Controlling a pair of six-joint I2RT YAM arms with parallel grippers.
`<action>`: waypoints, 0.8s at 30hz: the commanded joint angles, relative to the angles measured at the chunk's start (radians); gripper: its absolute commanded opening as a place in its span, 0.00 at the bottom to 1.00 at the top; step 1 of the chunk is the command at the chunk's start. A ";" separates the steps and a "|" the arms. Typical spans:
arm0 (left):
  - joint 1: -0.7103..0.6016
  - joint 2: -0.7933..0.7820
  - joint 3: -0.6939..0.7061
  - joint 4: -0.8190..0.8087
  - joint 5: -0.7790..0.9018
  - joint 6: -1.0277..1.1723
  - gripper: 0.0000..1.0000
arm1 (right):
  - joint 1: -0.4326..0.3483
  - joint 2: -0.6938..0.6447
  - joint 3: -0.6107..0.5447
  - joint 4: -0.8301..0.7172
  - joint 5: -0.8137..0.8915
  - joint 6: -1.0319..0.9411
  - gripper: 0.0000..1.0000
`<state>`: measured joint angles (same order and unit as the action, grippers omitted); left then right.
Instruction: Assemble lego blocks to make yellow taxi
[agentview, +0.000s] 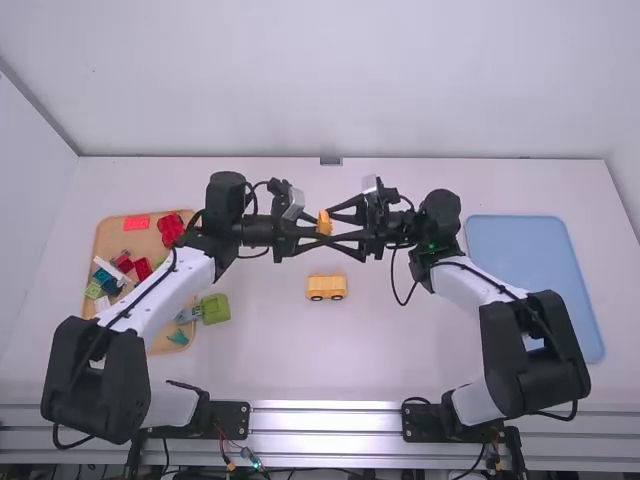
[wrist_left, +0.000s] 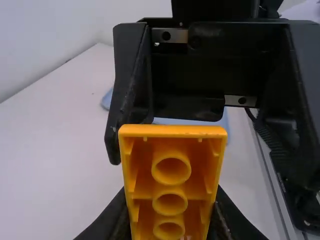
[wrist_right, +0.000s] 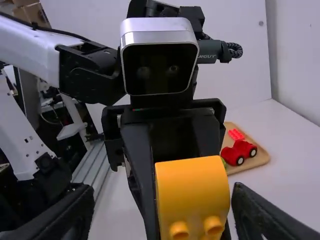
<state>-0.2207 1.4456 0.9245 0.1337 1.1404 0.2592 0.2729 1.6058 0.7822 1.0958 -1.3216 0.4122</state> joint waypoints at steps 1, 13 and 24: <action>-0.005 0.011 0.017 -0.006 0.074 0.047 0.13 | -0.001 -0.024 0.004 0.003 -0.006 0.007 0.63; -0.010 0.011 0.017 -0.012 0.094 0.052 0.15 | 0.000 -0.024 0.004 0.000 -0.017 0.006 0.52; -0.002 0.011 0.017 -0.009 0.101 0.052 0.15 | 0.022 -0.024 0.004 -0.003 -0.018 -0.019 0.41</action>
<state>-0.2226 1.4509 0.9249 0.1242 1.2198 0.3004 0.2935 1.6058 0.7822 1.0885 -1.3247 0.3939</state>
